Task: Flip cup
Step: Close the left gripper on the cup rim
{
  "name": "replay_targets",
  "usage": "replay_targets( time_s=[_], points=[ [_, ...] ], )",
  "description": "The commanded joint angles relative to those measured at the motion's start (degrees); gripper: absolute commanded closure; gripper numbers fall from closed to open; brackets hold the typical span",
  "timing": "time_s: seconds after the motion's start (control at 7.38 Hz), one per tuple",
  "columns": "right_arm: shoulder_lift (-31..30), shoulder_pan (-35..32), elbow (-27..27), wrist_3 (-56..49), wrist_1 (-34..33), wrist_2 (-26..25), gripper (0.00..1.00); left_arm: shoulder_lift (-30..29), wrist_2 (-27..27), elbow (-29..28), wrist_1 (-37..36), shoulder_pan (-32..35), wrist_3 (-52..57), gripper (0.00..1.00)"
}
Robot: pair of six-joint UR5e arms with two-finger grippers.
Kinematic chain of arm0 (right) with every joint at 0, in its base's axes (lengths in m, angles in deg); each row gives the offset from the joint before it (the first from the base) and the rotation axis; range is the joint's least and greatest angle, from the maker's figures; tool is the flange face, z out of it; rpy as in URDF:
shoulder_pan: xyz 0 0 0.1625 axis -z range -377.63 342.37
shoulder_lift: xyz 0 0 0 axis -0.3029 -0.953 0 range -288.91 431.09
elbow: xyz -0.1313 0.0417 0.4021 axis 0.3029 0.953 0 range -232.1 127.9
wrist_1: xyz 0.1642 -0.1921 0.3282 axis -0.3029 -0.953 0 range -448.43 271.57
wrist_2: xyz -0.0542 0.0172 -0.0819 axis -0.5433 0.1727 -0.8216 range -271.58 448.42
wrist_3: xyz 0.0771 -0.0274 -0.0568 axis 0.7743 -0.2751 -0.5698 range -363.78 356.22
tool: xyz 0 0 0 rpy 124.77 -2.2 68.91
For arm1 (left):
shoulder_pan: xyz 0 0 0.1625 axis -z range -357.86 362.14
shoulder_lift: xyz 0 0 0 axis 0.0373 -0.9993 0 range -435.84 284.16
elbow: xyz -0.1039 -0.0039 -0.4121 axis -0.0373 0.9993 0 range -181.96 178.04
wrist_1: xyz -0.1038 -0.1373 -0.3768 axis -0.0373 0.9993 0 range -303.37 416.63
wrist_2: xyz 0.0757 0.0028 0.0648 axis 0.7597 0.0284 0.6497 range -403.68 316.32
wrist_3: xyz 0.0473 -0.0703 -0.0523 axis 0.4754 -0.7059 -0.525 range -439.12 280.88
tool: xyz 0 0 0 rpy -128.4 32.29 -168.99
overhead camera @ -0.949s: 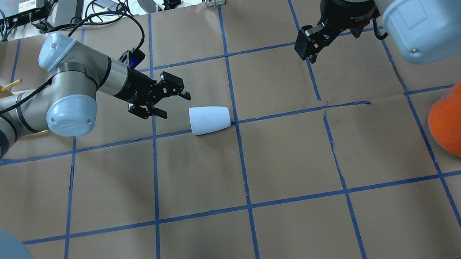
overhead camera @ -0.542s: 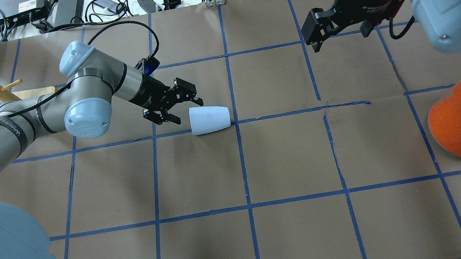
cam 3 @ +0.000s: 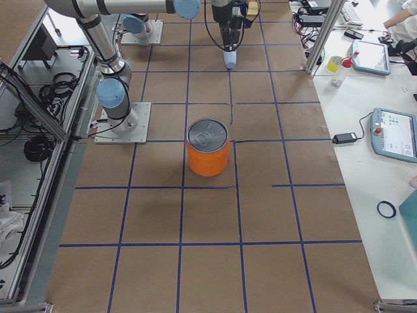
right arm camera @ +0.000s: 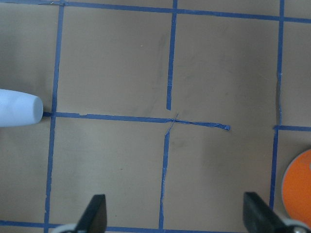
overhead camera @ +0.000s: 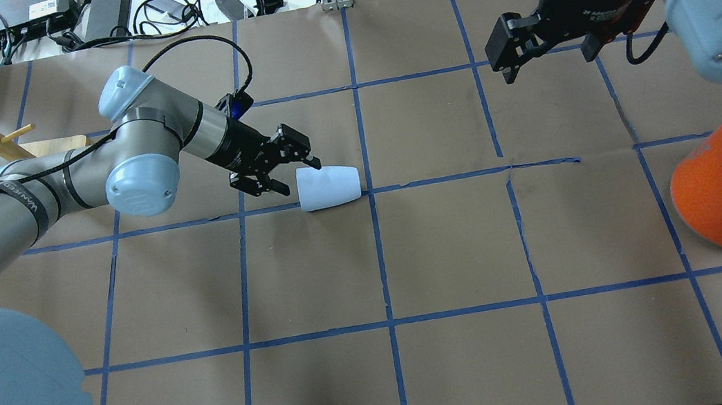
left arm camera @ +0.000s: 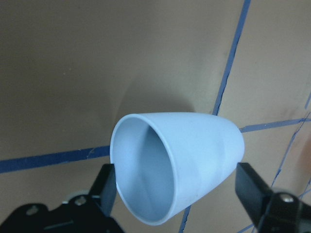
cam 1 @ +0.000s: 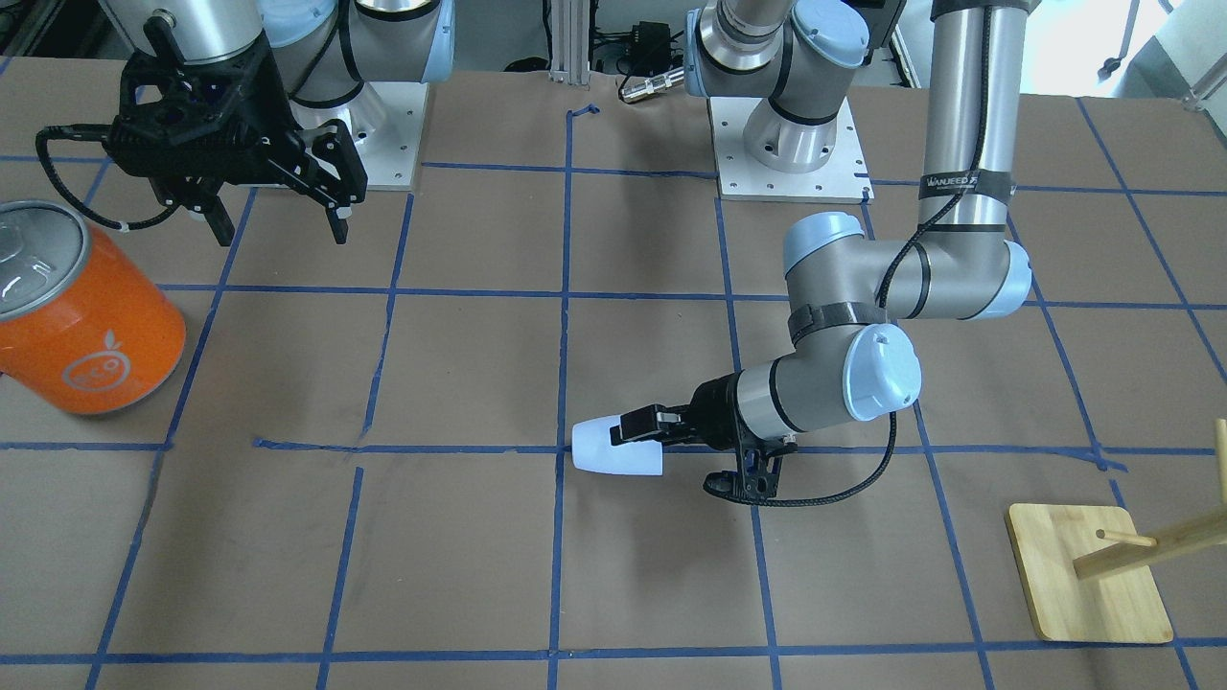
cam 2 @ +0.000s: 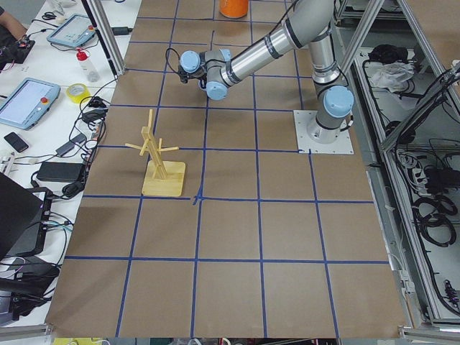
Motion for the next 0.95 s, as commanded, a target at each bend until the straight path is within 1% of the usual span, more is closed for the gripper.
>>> replay_targets(
  time_s=[0.0,0.14,0.27,0.68,0.81],
  points=[
    [-0.07,0.04,-0.05,0.70,-0.04,-0.08,0.00,-0.08,-0.45,-0.07,0.04,0.65,-1.02,0.86],
    [-0.07,-0.05,-0.05,0.70,0.05,-0.08,0.00,0.01,-0.45,-0.07,0.04,0.74,-1.45,1.00],
    [-0.07,-0.05,-0.05,0.70,0.13,-0.08,0.00,0.09,-0.45,-0.16,-0.13,1.18,-6.33,1.00],
    [-0.07,-0.05,-0.05,0.70,0.31,-0.08,0.00,0.71,0.43,-2.62,-0.13,1.62,-14.36,1.00],
    [-0.07,-0.05,-0.05,0.70,0.49,-0.08,0.00,1.84,0.87,-4.27,-0.05,1.62,-17.25,1.00]
  ],
)
